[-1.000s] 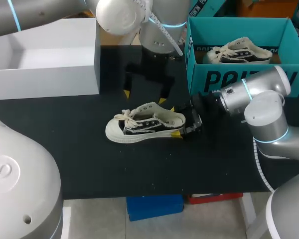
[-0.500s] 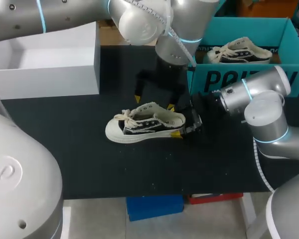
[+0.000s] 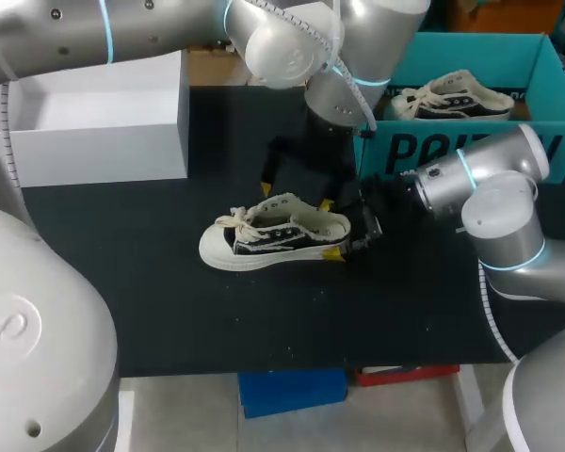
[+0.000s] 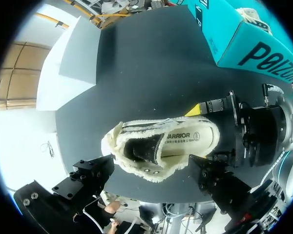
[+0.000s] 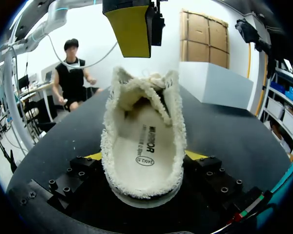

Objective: Take the shoe out of the shoebox, open the shoe tongue, remove and reinsert the insole, then place the shoe into the shoebox

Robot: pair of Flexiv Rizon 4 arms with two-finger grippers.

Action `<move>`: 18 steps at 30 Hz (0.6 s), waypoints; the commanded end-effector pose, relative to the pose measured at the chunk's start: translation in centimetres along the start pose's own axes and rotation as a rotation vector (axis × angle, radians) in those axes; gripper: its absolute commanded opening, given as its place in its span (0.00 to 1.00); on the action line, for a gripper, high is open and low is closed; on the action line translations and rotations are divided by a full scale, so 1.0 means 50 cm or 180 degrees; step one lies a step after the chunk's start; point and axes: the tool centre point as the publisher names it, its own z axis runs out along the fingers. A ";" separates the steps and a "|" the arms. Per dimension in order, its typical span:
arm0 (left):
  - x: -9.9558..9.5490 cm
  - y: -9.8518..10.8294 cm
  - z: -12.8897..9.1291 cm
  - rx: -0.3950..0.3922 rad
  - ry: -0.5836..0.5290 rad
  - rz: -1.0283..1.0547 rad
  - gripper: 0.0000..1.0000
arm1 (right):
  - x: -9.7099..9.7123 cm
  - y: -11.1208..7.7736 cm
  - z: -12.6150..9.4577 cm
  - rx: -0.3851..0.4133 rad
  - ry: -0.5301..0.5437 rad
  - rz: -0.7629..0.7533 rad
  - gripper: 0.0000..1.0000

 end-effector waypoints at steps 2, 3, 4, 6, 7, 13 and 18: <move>0.000 -0.001 0.001 -0.0002 0.0003 0.0005 1.00 | -0.001 -0.002 0.005 0.0003 -0.0001 0.0004 0.00; 0.002 0.003 -0.001 0.0061 -0.0037 0.0010 1.00 | -0.001 -0.002 0.005 0.0003 -0.0001 0.0004 0.00; 0.004 0.005 -0.002 0.0063 -0.0013 0.0005 1.00 | -0.001 -0.002 0.005 0.0003 -0.0001 0.0004 0.00; 0.006 0.006 -0.002 0.0133 -0.0077 -0.0070 1.00 | -0.001 -0.002 0.005 0.0003 -0.0001 0.0004 0.00; 0.007 0.006 -0.002 0.0144 -0.0066 -0.0072 1.00 | -0.001 -0.002 0.005 0.0003 -0.0001 0.0004 0.00; 0.021 0.006 0.012 0.0233 -0.0155 -0.0211 1.00 | -0.001 -0.002 0.005 0.0003 -0.0001 0.0004 0.00; 0.029 -0.002 0.037 0.0191 -0.0245 -0.0279 1.00 | -0.001 -0.002 0.005 0.0003 -0.0001 0.0004 0.00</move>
